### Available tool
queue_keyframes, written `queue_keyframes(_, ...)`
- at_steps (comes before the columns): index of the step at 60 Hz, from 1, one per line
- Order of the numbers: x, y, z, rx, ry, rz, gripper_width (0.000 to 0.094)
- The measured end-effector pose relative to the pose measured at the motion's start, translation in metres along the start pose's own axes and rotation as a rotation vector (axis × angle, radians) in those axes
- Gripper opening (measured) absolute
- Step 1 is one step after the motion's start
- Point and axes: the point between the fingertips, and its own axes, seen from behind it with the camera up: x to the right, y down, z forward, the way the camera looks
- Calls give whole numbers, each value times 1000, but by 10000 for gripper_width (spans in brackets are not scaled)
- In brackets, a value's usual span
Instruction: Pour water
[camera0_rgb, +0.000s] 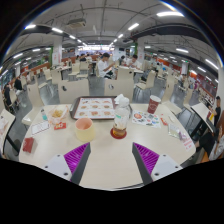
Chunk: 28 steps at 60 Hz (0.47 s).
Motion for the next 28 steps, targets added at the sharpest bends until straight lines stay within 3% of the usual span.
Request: queue_keyframes(28,-9,11,-44,13,1,-15,845)
